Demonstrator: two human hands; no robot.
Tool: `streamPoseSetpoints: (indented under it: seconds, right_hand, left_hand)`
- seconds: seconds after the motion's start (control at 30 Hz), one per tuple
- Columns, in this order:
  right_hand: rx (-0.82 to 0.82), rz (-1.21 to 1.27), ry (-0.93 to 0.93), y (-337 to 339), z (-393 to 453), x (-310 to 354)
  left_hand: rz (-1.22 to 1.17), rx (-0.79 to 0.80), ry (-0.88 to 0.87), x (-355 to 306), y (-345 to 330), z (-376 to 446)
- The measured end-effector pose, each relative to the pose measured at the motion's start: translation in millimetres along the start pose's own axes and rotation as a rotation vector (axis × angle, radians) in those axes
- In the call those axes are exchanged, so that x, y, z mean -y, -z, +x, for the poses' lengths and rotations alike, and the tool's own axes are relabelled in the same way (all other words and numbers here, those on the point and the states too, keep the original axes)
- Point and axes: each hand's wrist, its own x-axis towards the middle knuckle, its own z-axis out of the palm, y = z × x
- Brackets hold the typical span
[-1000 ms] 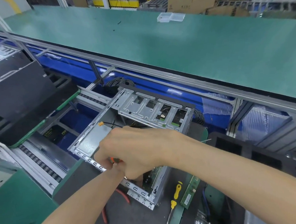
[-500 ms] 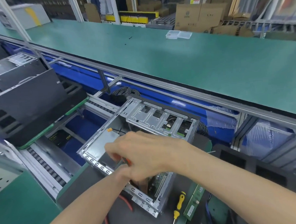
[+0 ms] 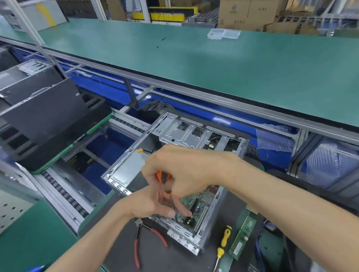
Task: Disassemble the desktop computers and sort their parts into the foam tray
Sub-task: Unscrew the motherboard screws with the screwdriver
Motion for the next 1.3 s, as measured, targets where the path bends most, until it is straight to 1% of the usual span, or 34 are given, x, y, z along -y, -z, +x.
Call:
streamPoseSetpoints:
  seconds: [0.07, 0.1, 0.2, 0.23, 0.3, 0.33, 0.4, 0.47, 0.5, 0.53, 0.6, 0.67, 0.7, 0.73, 0.77, 0.8, 0.9, 0.93, 0.97, 1.03, 1.07, 1.1, 1.17, 1.2, 1.3]
  right_hand:
    - [0.031, -0.01, 0.018, 3, 1, 0]
    - [0.013, -0.04, 0.003, 2, 1, 0]
    - [-0.156, -0.221, -0.089, -10, 1, 1]
    - [-0.201, -0.275, -0.087, -15, 1, 2]
    - [-0.243, -0.242, -0.012, -20, 2, 4]
    - [-0.238, -0.18, 0.034, -20, 1, 4]
    - [-0.157, -0.048, 0.087, -15, -1, 4]
    - [-0.057, 0.064, 0.094, -7, -5, 3]
    - [-0.016, 0.079, 0.087, -4, -6, 4]
    - [-0.012, 0.075, 0.079, -4, -6, 5]
    - [-0.087, -0.059, 0.043, -7, -4, 6]
    - [-0.187, -0.346, -0.002, -12, 0, 10]
    - [-0.208, -0.413, -0.013, -15, 2, 11]
    - [-0.218, -0.428, 0.0, -17, 3, 12]
    - [-0.188, -0.428, 0.031, -16, 4, 12]
    - [-0.146, -0.361, 0.046, -13, 2, 10]
    - [0.023, -0.047, 0.036, 3, -5, 7]
    - [0.045, 0.008, 0.038, 6, -7, 7]
    - [0.023, -0.018, 0.025, 4, -8, 7]
    - [-0.066, -0.26, -0.018, -2, -6, 8]
    - [-0.108, -0.368, -0.054, -5, -4, 10]
    - [-0.127, -0.399, -0.063, -7, -3, 10]
    - [-0.096, -0.332, 0.007, -8, -1, 9]
    - [-0.049, -0.27, 0.046, -6, -2, 8]
    - [0.086, -0.066, 0.083, 4, -9, 8]
  left_hand:
    - [-0.062, -0.001, -0.123, 5, -3, -1]
    - [-0.032, -0.021, -0.133, 2, -5, -4]
    - [-0.049, -0.151, -0.108, 4, -10, -8]
    - [-0.056, -0.175, -0.087, 12, -10, -8]
    - [-0.079, -0.214, -0.093, 13, -11, -11]
    - [-0.079, -0.219, -0.098, 10, -11, -14]
    - [-0.098, -0.217, -0.123, 12, -11, -14]
    - [-0.118, -0.192, -0.151, 12, -13, -16]
    - [-0.113, -0.193, -0.17, 16, -13, -17]
    - [-0.09, -0.213, -0.172, 14, -14, -18]
    - [-0.071, -0.241, -0.181, 14, -15, -19]
    - [-0.049, -0.253, -0.15, 14, -15, -18]
    - [-0.029, -0.263, -0.137, 15, -15, -17]
    - [-0.002, -0.279, -0.133, 14, -15, -16]
    - [0.012, -0.293, -0.145, 15, -15, -15]
    - [0.021, -0.304, -0.147, 13, -15, -15]
    - [0.02, -0.294, -0.145, 13, -15, -14]
    - [0.033, -0.29, -0.15, 12, -15, -15]
    - [0.044, -0.291, -0.161, 12, -16, -14]
    - [0.004, -0.303, -0.155, 10, -16, -13]
    - [-0.033, -0.304, -0.124, 9, -16, -12]
    - [-0.036, -0.295, -0.096, 8, -15, -11]
    - [0.03, -0.265, -0.091, 10, -13, -11]
    - [0.05, -0.247, -0.092, 10, -13, -12]
    - [0.109, -0.241, -0.087, 10, -12, -17]
